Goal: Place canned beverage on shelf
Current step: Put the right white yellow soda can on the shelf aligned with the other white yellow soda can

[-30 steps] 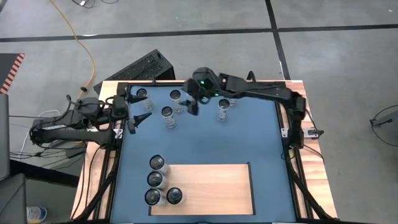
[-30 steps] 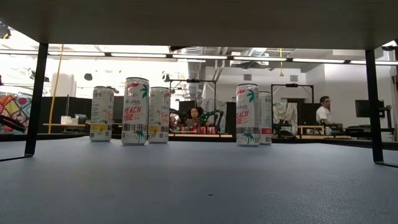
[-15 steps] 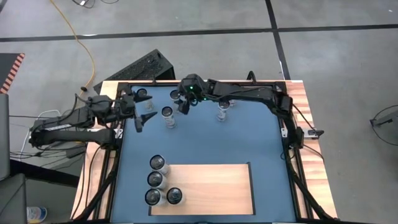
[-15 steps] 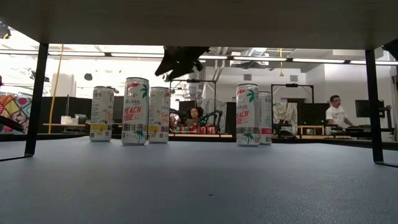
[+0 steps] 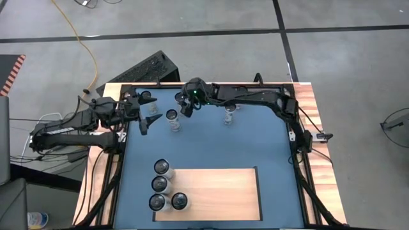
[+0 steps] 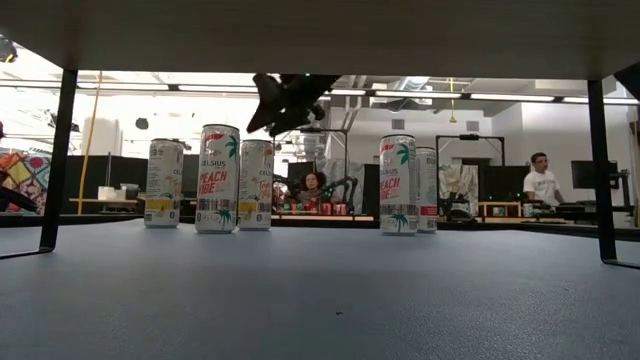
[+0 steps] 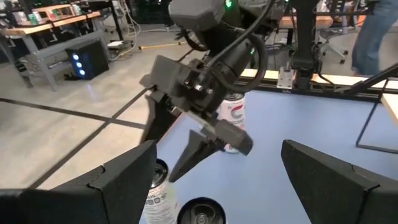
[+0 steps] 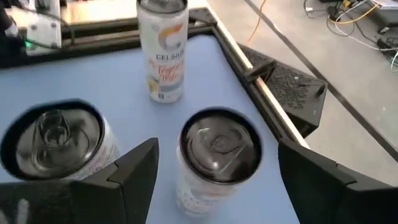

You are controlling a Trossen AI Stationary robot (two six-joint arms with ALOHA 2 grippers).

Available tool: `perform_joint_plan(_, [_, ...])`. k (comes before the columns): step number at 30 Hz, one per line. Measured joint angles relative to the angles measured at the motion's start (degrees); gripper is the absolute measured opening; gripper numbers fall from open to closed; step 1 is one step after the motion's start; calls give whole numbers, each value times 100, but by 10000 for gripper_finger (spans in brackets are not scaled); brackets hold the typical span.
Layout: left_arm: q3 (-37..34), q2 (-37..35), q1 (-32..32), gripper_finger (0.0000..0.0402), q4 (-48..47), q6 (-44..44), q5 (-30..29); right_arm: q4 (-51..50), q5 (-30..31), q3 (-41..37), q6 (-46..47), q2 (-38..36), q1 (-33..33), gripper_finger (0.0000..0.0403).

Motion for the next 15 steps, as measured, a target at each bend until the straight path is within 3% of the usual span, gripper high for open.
perform_joint_plan(9, [0,0,1,333,-7,-22,63,178,276,11,29,162,-42,306])
perform_joint_plan(15, [0,0,1,333,-7,-20,64,266,77,13,45,231,-70,306])
